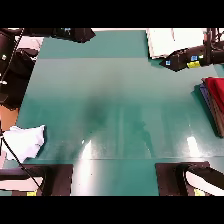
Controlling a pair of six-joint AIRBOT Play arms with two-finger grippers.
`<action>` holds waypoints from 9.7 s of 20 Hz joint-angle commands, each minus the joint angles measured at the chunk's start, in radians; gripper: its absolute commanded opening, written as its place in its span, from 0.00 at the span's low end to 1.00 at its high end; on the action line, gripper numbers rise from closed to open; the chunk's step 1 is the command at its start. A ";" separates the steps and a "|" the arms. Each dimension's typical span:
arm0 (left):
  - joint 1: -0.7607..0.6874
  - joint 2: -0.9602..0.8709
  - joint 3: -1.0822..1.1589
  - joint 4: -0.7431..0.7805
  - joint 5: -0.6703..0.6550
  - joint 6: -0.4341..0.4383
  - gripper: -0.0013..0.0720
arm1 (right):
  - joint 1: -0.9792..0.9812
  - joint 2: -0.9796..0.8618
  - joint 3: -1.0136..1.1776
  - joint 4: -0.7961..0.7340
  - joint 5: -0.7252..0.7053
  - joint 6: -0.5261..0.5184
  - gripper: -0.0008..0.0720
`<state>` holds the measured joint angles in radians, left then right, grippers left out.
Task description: Fold the shirts.
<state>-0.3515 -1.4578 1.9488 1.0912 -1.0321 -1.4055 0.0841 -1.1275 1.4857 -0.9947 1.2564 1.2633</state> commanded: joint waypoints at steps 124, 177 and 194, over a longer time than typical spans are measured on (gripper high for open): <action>0.032 0.050 -0.644 -0.016 -0.013 0.000 0.05 | 0.084 -0.297 -0.642 0.286 -0.286 -0.095 0.03; 0.467 0.025 -0.403 0.096 -0.390 0.030 0.70 | -0.182 -0.335 0.148 0.029 0.207 0.043 0.52; 0.425 0.225 -1.243 -0.141 -0.034 0.179 0.70 | -0.152 0.019 -0.320 0.192 0.028 0.011 0.51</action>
<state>0.1390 -1.2331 0.7242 0.9592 -1.1137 -1.2167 -0.0689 -1.1187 1.1786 -0.8192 1.2942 1.2736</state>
